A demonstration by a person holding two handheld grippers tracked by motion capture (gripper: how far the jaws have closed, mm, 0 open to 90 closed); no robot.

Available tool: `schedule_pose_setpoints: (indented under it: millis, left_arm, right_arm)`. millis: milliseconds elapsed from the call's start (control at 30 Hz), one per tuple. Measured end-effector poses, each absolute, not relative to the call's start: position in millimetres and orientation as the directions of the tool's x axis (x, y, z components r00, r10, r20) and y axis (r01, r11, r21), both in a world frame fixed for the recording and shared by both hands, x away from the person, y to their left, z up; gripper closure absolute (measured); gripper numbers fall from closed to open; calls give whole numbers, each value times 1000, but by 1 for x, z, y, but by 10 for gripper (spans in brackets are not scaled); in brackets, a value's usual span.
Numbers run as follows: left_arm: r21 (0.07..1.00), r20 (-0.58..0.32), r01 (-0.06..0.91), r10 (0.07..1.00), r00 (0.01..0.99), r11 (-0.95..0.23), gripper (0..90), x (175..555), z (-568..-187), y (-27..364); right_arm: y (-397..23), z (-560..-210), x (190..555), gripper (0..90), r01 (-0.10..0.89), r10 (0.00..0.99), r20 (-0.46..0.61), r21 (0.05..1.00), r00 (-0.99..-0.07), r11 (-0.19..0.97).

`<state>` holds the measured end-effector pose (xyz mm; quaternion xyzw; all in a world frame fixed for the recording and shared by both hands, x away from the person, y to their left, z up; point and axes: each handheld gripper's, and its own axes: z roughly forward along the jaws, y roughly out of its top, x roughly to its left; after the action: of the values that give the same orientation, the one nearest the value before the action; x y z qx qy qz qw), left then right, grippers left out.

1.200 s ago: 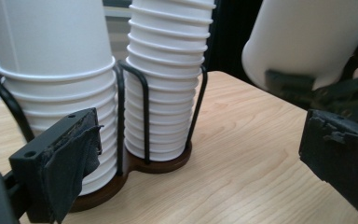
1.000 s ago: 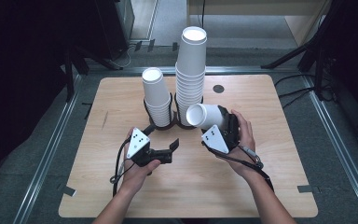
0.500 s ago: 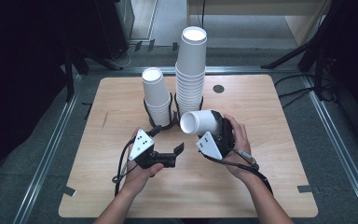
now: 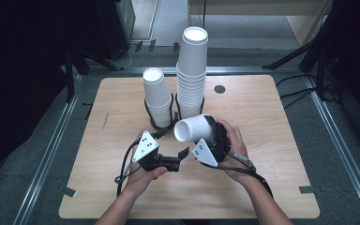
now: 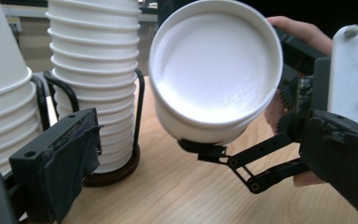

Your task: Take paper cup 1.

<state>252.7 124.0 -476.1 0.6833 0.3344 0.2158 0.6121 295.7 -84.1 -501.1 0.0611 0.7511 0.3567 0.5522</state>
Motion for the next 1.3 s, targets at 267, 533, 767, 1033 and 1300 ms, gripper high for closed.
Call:
schedule_pose_setpoints:
  millis: [267,533,767,1033,1300]
  left_arm:
    - [980,-113,197,715,690,-35,0,253,-476,122]
    - [980,-115,197,703,701,-37,0,253,-476,122]
    - [980,-126,197,684,719,-26,0,253,-475,124]
    - [978,-148,209,672,726,-10,0,254,-475,127]
    - [978,-148,208,665,732,-11,0,254,-474,127]
  right_arm:
    - [-80,-504,291,146,-331,467,-786,602,-405,727]
    - [-78,-503,289,145,-355,453,-785,603,-422,715]
    - [-79,-502,287,145,-368,449,-777,613,-441,699]
    - [-81,-502,286,143,-381,444,-777,614,-447,691]
    - [-79,-503,284,143,-397,429,-780,609,-456,687]
